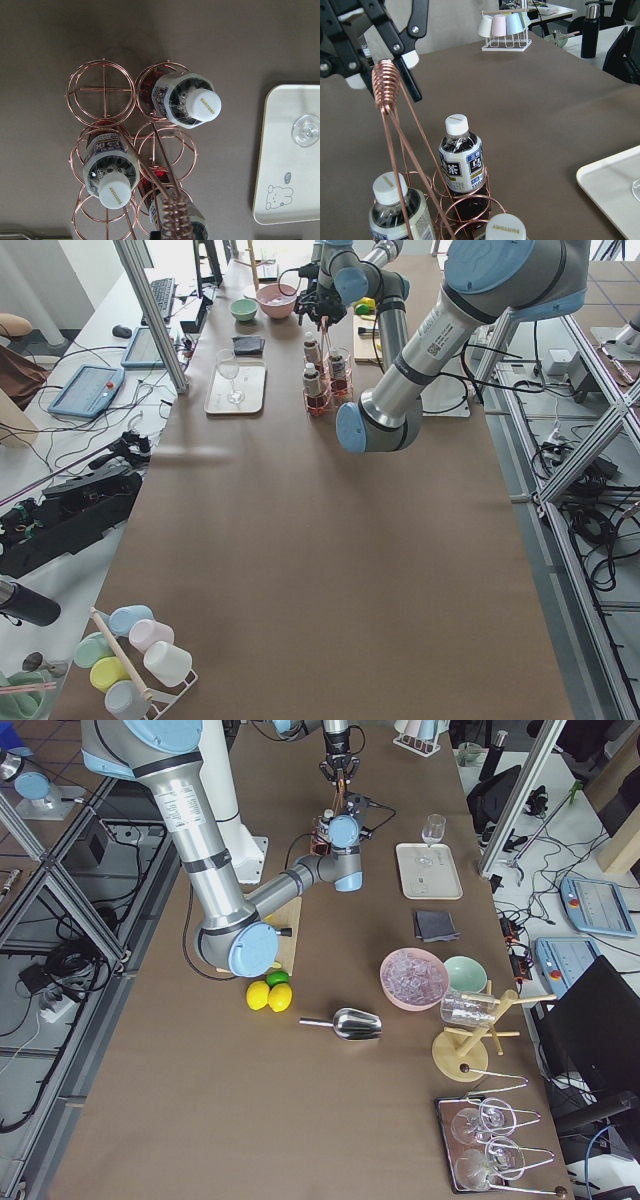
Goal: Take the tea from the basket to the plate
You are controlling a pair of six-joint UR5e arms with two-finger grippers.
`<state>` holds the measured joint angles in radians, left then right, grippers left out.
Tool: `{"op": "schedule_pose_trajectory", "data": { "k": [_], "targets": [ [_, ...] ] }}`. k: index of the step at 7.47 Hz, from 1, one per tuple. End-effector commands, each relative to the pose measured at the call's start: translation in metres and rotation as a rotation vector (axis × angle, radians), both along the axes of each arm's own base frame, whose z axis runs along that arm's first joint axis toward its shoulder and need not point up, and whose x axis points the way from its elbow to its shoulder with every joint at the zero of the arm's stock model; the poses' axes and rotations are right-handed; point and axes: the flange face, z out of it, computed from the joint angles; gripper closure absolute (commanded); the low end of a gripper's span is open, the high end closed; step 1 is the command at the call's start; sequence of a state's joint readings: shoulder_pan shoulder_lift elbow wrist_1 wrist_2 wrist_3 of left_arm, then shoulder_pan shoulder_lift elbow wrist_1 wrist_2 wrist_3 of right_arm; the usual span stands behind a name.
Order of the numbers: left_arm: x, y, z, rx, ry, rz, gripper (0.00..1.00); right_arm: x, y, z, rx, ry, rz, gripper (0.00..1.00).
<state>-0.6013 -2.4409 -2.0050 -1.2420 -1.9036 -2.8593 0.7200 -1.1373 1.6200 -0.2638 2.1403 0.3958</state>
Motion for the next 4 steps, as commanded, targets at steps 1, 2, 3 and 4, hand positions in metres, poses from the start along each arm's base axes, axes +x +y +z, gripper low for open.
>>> {"op": "schedule_pose_trajectory", "data": {
  "k": [1, 2, 3, 4],
  "targets": [
    [0.001, 0.000, 0.001, -0.002, -0.002, 0.000, 1.00, -0.025, 0.013, -0.008, 0.005, -0.014, 0.002, 0.04],
    [0.000, 0.000, 0.000, -0.001, -0.001, 0.000, 1.00, -0.031, 0.011, -0.008, 0.008, -0.010, 0.007, 0.05],
    [0.000, 0.000, 0.000, -0.013, 0.002, -0.010, 1.00, -0.034, 0.007, -0.004, 0.015, -0.002, 0.019, 0.06],
    [0.000, 0.000, 0.000, -0.016, 0.003, -0.012, 1.00, -0.038, 0.004, 0.002, 0.009, 0.008, 0.021, 0.06]
  ]
}}
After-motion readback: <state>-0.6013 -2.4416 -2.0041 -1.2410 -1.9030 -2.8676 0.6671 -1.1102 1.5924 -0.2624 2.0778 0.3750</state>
